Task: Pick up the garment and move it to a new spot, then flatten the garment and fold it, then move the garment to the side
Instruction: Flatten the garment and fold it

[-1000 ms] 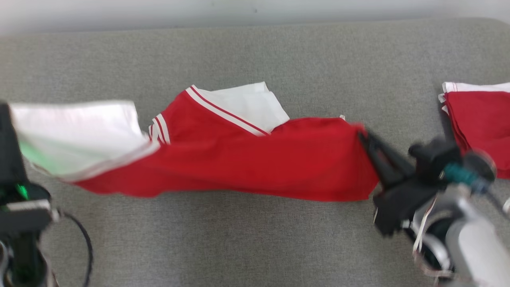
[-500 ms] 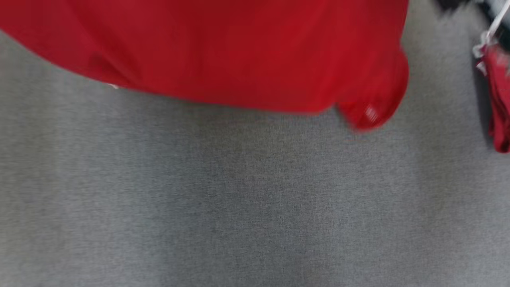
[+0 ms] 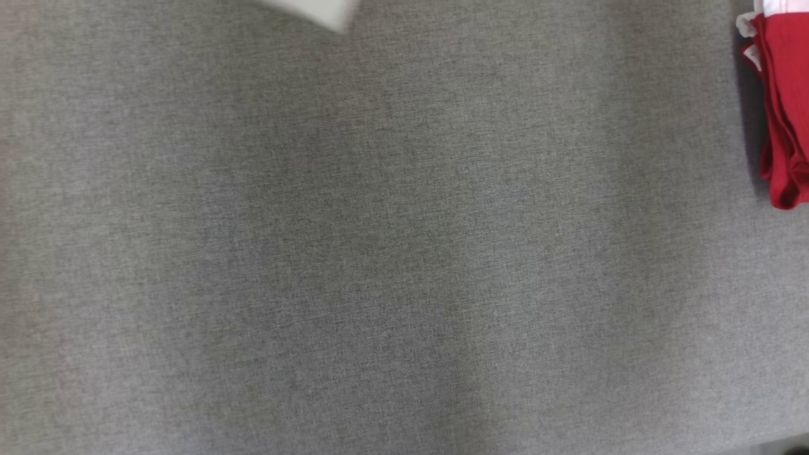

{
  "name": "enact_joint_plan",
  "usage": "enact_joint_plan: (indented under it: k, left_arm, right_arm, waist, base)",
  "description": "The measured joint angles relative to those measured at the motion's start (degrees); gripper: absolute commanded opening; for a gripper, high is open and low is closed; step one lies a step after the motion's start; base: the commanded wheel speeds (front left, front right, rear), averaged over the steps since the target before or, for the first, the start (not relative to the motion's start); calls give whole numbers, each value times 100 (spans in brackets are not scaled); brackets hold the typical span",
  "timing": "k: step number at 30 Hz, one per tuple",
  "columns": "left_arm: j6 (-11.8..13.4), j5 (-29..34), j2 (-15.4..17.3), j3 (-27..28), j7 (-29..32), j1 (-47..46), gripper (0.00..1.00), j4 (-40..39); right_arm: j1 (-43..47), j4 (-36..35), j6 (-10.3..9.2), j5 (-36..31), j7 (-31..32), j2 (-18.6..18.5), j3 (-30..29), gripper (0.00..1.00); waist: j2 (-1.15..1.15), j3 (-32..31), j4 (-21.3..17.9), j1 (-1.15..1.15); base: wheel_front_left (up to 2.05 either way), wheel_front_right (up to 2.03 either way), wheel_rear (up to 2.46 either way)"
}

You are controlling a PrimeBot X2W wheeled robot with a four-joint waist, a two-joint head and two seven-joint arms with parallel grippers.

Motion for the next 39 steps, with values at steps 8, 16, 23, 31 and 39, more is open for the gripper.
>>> enact_joint_plan:
  k: [8,16,23,31,39]
  left_arm:
    - [-37,-182,111,-428,-204,-197,0,-924]
    - [-38,-203,130,-603,-204,2153,0,-1515]
    - [-38,-52,-683,-21,-204,5149,0,-2522]
    - [-38,-501,-1410,216,-204,7691,0,-2449]
    - [-38,-1131,-1885,353,-204,9047,0,-1885]
  right_arm:
    - [428,220,0,-595,-208,93,-353,0]
    - [1474,256,0,-459,-232,-133,386,0]
    - [3136,-417,0,342,498,-605,891,0]
    - [5527,-2256,0,1084,2463,-895,840,0]
    - [7448,-3590,0,1300,3782,-824,417,0]
  waist:
    - [0,211,48,-1]
    - [0,436,256,1]
    - [0,201,454,0]
    - [-2,-587,552,-2]
    - [-2,-1487,621,-3]
  base:
    - [0,0,0]
    - [0,0,0]
    - [0,0,0]
    - [0,0,0]
    - [0,0,0]
